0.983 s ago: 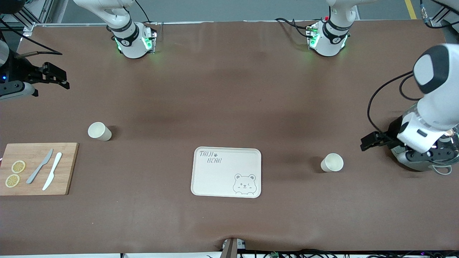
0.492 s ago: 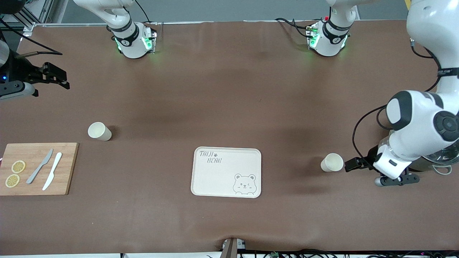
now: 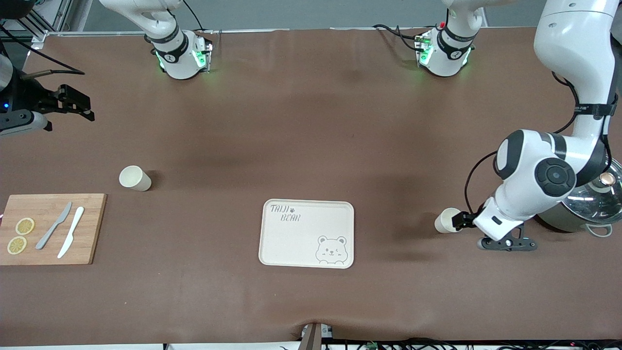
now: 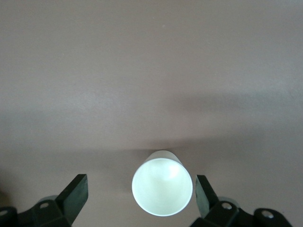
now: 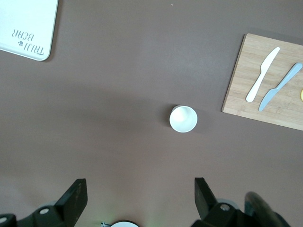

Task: Place white IKEA cup upright on tray with both arms
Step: 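Lower the left gripper around the cup rim and close it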

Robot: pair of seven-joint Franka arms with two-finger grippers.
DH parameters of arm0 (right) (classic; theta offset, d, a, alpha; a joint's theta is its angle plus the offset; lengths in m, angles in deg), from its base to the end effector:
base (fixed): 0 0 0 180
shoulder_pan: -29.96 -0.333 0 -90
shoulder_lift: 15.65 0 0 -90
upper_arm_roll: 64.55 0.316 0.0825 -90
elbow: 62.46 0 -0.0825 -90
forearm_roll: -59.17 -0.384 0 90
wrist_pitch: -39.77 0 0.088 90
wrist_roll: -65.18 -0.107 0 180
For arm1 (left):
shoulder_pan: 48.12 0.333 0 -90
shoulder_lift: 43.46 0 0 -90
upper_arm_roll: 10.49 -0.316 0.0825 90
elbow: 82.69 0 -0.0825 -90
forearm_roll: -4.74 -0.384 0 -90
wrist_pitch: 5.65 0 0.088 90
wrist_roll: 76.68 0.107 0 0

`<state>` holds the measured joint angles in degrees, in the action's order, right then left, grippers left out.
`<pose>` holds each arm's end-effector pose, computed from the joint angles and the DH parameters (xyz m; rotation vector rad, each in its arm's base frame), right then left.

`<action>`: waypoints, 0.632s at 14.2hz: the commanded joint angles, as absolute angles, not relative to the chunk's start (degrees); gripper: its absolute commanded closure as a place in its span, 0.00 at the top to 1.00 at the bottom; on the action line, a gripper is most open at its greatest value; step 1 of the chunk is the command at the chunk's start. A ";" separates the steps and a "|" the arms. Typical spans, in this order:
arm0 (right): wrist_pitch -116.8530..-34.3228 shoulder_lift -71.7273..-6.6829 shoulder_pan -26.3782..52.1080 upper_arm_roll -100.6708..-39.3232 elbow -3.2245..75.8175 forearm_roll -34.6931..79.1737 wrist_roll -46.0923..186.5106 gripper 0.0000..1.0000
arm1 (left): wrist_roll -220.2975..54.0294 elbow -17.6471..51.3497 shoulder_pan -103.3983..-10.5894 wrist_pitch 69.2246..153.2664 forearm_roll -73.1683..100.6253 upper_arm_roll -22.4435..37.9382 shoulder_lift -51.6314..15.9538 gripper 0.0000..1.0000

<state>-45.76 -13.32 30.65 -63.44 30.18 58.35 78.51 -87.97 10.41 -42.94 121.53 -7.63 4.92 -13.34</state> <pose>0.5328 0.0057 0.6186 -3.0937 -0.3737 0.1269 0.6859 -0.0921 0.3335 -3.1086 0.0991 -0.1533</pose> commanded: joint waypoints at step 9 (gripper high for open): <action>-46.28 -12.14 30.67 -63.32 31.23 57.86 77.75 1.00 | -90.04 11.89 -42.06 123.28 -9.59 4.89 -10.07 1.00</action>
